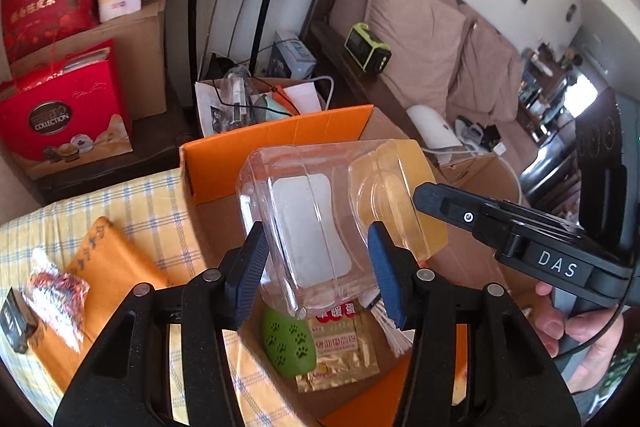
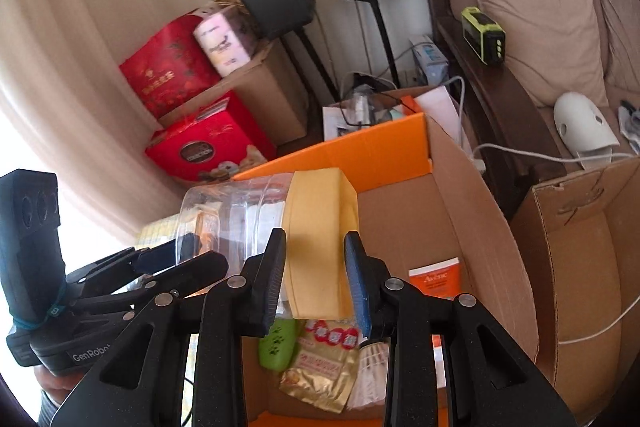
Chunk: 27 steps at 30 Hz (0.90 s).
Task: Organize objects
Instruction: 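Lift and carry the container over the orange box with the right gripper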
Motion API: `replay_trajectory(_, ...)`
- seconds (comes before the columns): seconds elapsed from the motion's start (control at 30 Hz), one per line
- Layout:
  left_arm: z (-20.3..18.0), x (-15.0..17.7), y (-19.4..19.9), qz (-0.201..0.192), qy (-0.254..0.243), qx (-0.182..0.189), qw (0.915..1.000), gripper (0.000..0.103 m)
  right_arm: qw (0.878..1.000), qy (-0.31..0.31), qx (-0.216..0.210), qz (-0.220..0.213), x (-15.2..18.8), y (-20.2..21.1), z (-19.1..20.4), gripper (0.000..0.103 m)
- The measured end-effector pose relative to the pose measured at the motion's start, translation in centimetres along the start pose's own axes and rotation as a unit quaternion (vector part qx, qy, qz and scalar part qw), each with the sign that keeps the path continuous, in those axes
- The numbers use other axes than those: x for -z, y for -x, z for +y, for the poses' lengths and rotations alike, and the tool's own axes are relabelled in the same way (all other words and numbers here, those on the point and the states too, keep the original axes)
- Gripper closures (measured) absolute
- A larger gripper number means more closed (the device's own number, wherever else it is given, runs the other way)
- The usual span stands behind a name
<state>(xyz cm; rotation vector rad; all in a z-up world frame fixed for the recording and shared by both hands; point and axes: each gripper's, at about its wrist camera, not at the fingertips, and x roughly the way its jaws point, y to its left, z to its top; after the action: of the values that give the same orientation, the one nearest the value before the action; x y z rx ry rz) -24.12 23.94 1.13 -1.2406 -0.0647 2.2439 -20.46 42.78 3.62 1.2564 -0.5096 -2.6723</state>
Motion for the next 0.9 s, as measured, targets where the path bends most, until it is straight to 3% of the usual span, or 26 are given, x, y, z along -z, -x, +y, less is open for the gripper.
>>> replay_trajectory(0.53,0.4,-0.7,-7.7,0.084,-0.011,-0.03,0.9959,0.055,0.997,-0.056,0.012,0.056,1.0,-6.4,-5.0,0.073)
replay_trajectory(0.67,0.7,-0.6,-7.9,0.084,-0.014,-0.034,0.9958,0.056,0.997,-0.053,0.011,0.054,1.3,-6.5,-5.2,0.074)
replay_trajectory(0.8,1.7,-0.5,-7.3,0.078,0.01,-0.022,0.9967,0.048,0.997,-0.048,0.013,0.055,1.1,-6.7,-4.9,0.074)
replay_trajectory(0.9,2.2,-0.6,-6.0,0.067,0.021,-0.014,0.9974,0.048,0.996,-0.039,0.027,0.07,0.9,-7.3,-4.4,0.073)
